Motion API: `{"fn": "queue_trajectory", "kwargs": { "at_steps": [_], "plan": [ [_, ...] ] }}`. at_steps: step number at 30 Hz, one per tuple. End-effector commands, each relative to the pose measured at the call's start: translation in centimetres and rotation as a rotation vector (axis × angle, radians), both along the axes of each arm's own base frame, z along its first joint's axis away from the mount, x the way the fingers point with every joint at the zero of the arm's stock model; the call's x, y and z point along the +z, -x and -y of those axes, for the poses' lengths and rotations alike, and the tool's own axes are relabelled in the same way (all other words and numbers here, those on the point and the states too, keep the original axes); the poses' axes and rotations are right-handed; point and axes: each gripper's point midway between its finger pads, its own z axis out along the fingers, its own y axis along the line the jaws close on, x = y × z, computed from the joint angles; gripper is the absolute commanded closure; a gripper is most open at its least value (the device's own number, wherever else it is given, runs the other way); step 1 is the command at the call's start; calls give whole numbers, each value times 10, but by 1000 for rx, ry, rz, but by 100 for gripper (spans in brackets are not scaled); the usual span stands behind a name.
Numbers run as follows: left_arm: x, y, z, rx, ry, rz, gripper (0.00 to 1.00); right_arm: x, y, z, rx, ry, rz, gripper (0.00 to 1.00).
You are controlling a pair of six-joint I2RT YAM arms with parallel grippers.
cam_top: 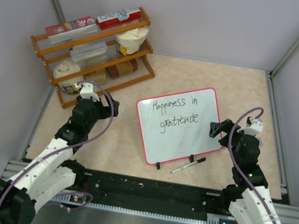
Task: Write a sentence on the whiteboard
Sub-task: Reset both arms
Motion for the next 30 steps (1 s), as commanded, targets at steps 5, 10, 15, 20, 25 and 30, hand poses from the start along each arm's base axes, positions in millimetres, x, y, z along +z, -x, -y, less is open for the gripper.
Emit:
{"fn": "queue_trajectory", "kwargs": {
  "at_steps": [5, 10, 15, 20, 25, 30],
  "plan": [
    [-2, -3, -30, 151, -74, 8, 1, 34, -20, 50, -241, 153, 253, 1],
    [-2, -3, -33, 152, -107, 16, 1, 42, -22, 55, -244, 222, 351, 1],
    [14, -8, -31, 130, -126, 64, 1, 58, -24, 55, -241, 255, 442, 2],
    [32, -13, -32, 122, -164, 114, 1, 69, -29, 56, -240, 311, 458, 1],
    [49, -19, -26, 85, -179, 174, 1, 73, -31, 61, -266, 326, 451, 1],
    [60, -19, -21, 46, -196, 215, 1, 75, -31, 67, -289, 361, 455, 1]
  ]
}}
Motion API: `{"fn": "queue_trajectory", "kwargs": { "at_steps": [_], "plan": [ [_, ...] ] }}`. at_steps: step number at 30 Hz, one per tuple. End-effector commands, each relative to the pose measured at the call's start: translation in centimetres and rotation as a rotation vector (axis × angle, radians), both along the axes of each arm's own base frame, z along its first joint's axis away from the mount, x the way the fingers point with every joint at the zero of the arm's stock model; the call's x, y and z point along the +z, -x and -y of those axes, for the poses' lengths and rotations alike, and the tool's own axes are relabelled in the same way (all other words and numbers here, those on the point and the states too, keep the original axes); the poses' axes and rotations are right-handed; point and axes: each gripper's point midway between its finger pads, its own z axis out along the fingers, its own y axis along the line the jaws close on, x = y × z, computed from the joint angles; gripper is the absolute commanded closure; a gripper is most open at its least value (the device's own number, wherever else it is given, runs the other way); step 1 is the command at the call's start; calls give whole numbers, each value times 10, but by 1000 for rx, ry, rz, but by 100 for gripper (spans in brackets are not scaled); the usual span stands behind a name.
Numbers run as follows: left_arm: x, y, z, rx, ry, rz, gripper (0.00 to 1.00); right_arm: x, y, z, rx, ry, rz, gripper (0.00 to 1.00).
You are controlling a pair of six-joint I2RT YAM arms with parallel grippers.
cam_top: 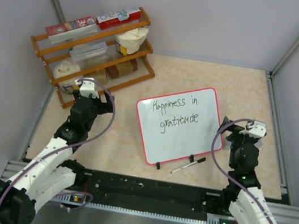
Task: Write a sentence on the whiteboard
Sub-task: Reset both arms
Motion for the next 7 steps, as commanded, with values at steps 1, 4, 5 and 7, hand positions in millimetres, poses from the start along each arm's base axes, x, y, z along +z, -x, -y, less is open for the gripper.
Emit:
{"fn": "queue_trajectory", "kwargs": {
  "at_steps": [1, 4, 5, 7],
  "plan": [
    [46, -9, 9, -63, -24, 145, 1, 44, -3, 6, -39, 16, 109, 1],
    [51, -8, 16, -118, -45, 175, 2, 47, -4, 10, -58, 46, 110, 1],
    [51, -7, 17, -129, -51, 182, 2, 46, -4, 11, -65, 56, 107, 1],
    [48, -7, 13, -110, -66, 190, 2, 36, -4, 15, -80, 117, 76, 1]
  ]
}}
